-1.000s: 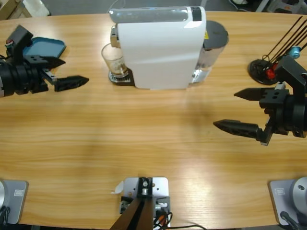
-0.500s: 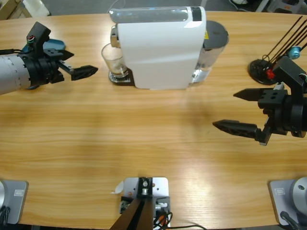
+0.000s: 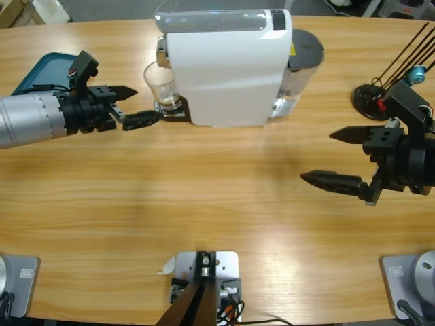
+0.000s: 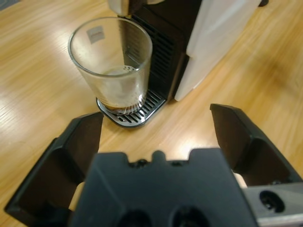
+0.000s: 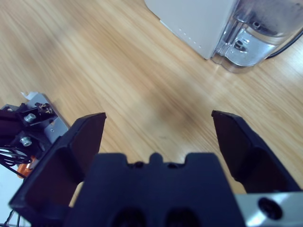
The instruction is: Pour coffee
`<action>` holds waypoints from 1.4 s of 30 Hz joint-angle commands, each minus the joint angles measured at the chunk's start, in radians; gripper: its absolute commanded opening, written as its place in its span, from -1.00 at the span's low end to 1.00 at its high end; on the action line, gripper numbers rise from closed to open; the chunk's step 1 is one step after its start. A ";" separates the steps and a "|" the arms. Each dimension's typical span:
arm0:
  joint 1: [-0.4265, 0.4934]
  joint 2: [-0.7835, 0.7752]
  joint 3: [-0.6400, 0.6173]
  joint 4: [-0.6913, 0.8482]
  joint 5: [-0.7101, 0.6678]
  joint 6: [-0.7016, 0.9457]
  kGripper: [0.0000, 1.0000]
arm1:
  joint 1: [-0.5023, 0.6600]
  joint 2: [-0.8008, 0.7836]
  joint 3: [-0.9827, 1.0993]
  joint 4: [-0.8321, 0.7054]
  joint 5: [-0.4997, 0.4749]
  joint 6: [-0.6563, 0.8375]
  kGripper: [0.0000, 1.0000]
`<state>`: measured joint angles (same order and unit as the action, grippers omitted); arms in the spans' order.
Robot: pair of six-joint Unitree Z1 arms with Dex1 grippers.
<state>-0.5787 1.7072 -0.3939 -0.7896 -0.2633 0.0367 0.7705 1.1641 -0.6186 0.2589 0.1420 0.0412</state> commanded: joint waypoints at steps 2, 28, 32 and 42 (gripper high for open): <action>0.030 0.190 0.058 -0.298 -0.061 0.006 0.94 | 0.009 0.032 0.015 -0.010 0.013 -0.011 1.00; 0.124 0.260 0.009 -0.359 -0.136 -0.014 0.81 | 0.009 0.062 0.008 -0.010 0.013 -0.011 1.00; 0.141 0.263 -0.017 -0.348 -0.152 -0.015 0.81 | 0.009 0.067 0.006 -0.010 0.013 -0.011 1.00; 0.142 0.335 -0.064 -0.347 -0.229 -0.036 0.78 | 0.009 0.082 0.001 -0.010 0.013 -0.011 1.00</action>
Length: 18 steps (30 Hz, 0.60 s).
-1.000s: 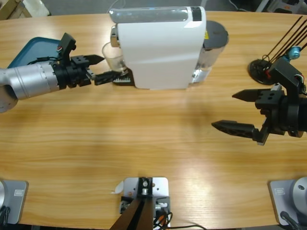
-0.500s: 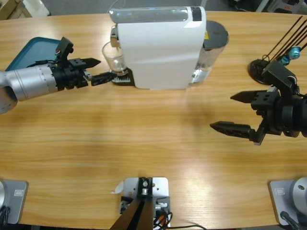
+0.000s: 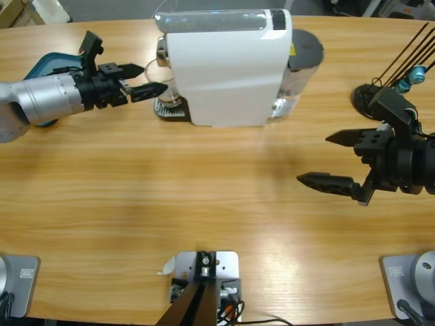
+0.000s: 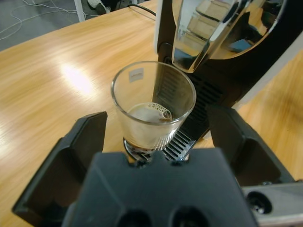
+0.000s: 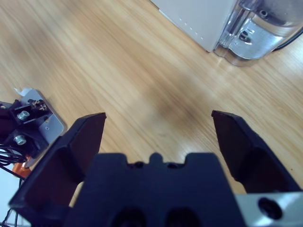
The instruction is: Pour coffee
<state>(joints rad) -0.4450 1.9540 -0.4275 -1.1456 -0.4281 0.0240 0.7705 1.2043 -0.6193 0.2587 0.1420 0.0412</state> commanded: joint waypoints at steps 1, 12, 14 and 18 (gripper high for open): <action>0.008 0.093 -0.033 0.009 -0.072 -0.024 0.78 | 0.009 0.044 0.001 -0.010 0.013 -0.011 1.00; 0.016 0.112 -0.079 0.017 -0.089 -0.039 0.68 | 0.009 0.050 0.000 -0.010 0.013 -0.011 1.00; 0.019 0.112 -0.080 0.017 -0.091 -0.041 0.45 | 0.009 0.050 0.000 -0.010 0.013 -0.011 1.00; 0.022 0.114 -0.081 0.017 -0.110 -0.041 0.03 | 0.009 0.048 0.000 -0.010 0.013 -0.011 1.00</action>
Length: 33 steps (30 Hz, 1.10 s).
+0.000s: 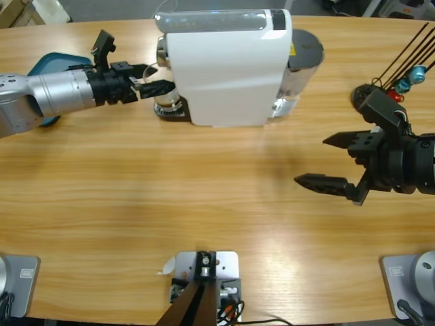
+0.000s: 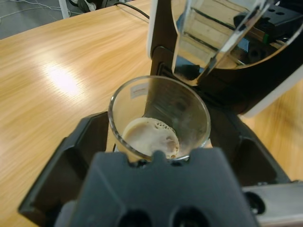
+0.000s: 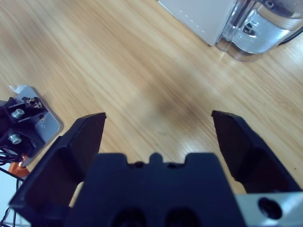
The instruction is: Pour coffee
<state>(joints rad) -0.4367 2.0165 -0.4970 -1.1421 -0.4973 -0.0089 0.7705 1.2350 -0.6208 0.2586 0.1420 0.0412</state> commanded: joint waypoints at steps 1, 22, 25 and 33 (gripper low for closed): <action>0.015 0.051 -0.013 0.016 -0.048 -0.008 -0.12 | 0.009 0.017 0.001 -0.010 0.013 -0.011 1.00; 0.129 -0.109 0.097 0.066 -0.034 0.013 -0.30 | 0.009 0.007 0.003 -0.012 0.013 -0.009 1.00; 0.132 -0.218 0.110 0.129 0.007 0.013 -0.30 | 0.009 0.003 0.003 -0.012 0.013 -0.009 1.00; 0.249 -0.510 0.108 0.432 0.149 0.080 -0.30 | 0.009 -0.006 0.006 -0.015 0.014 -0.009 1.00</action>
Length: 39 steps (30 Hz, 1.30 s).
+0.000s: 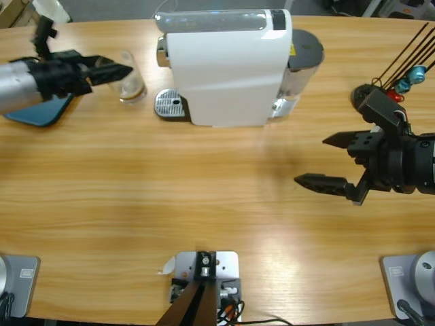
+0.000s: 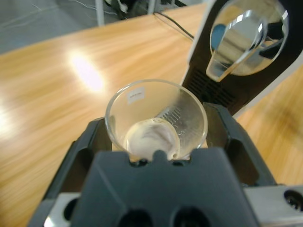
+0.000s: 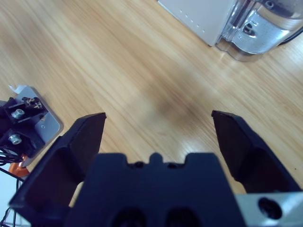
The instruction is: Pour coffee
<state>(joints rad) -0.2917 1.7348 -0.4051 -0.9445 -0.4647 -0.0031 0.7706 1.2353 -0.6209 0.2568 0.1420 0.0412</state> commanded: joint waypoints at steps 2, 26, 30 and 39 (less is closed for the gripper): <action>0.154 -0.232 0.022 0.259 0.148 0.086 -0.30 | 0.009 -0.007 0.006 -0.013 0.014 -0.009 1.00; 0.488 0.255 0.040 -0.175 0.194 0.006 -0.30 | 0.009 0.021 0.000 -0.011 0.031 -0.003 1.00; 0.494 0.279 0.041 -0.180 0.195 0.003 -0.30 | 0.009 0.027 -0.002 -0.010 0.031 -0.001 1.00; 0.448 0.212 0.091 -0.177 0.186 -0.003 0.79 | 0.009 0.037 -0.003 -0.008 0.031 0.001 1.00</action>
<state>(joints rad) 0.1847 1.9552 -0.3755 -1.1242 -0.2843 0.0093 0.7708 1.2409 -0.6231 0.2553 0.1528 0.0412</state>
